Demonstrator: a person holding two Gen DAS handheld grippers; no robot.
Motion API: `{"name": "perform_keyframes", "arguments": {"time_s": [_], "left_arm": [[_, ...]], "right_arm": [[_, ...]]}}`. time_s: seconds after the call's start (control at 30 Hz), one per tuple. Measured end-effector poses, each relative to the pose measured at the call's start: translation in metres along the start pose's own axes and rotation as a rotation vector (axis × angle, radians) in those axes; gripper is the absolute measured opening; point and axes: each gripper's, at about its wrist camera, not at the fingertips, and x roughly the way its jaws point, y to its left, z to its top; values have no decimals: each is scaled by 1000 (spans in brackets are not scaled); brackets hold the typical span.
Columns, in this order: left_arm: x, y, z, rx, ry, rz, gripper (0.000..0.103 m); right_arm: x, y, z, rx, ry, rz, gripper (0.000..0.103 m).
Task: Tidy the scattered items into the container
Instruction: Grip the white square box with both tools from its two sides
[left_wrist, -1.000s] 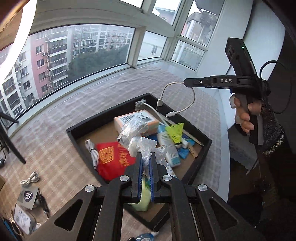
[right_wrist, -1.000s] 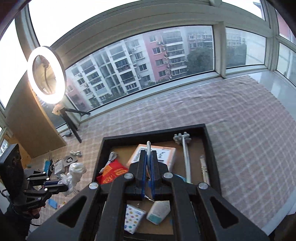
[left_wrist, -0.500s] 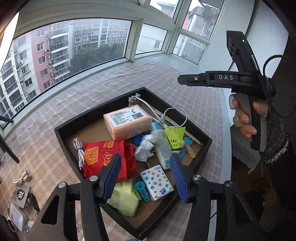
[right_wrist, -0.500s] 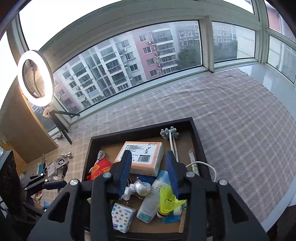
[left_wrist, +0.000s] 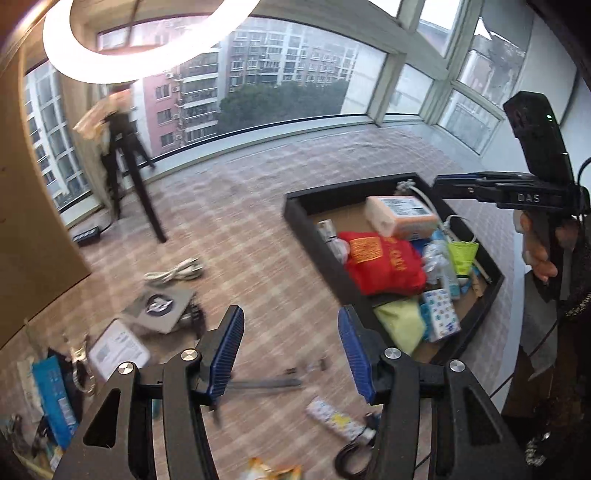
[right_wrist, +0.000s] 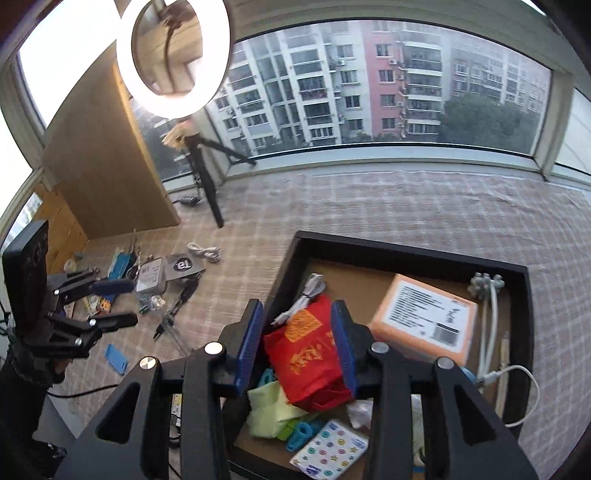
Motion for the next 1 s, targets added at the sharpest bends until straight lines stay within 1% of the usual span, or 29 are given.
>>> {"name": "perform_keyframes", "arguments": {"time_s": [0.1, 0.17, 0.27, 0.33, 0.4, 0.47, 0.53, 0.6, 0.67, 0.83, 0.9, 1.0], "left_arm": [[-5, 53, -21, -117, 13, 58, 51], [-7, 82, -37, -195, 12, 83, 49], [-4, 113, -60, -309, 4, 70, 48], [3, 124, -71, -358, 8, 56, 41], [11, 129, -78, -383, 15, 57, 36], [17, 133, -81, -420, 12, 54, 36], [23, 140, -83, -460, 4, 39, 32], [30, 146, -85, -488, 6, 35, 32], [37, 152, -85, -515, 9, 20, 32], [51, 165, -85, -555, 19, 12, 32], [55, 171, -84, -572, 14, -6, 34], [57, 177, -79, -573, 10, -5, 36]], "right_arm": [[31, 38, 7, -62, 47, 88, 38], [54, 65, 9, -108, 78, 141, 38], [91, 106, 11, -147, 132, 242, 37], [116, 132, 11, -159, 156, 300, 37], [139, 155, 10, -163, 185, 342, 36], [163, 173, 9, -159, 217, 348, 32], [184, 185, 9, -153, 245, 344, 28], [200, 191, 10, -143, 266, 330, 27], [213, 194, 11, -133, 282, 322, 27], [233, 193, 15, -101, 316, 317, 27], [241, 192, 18, -87, 325, 320, 27], [252, 190, 21, -57, 342, 330, 27]]}}
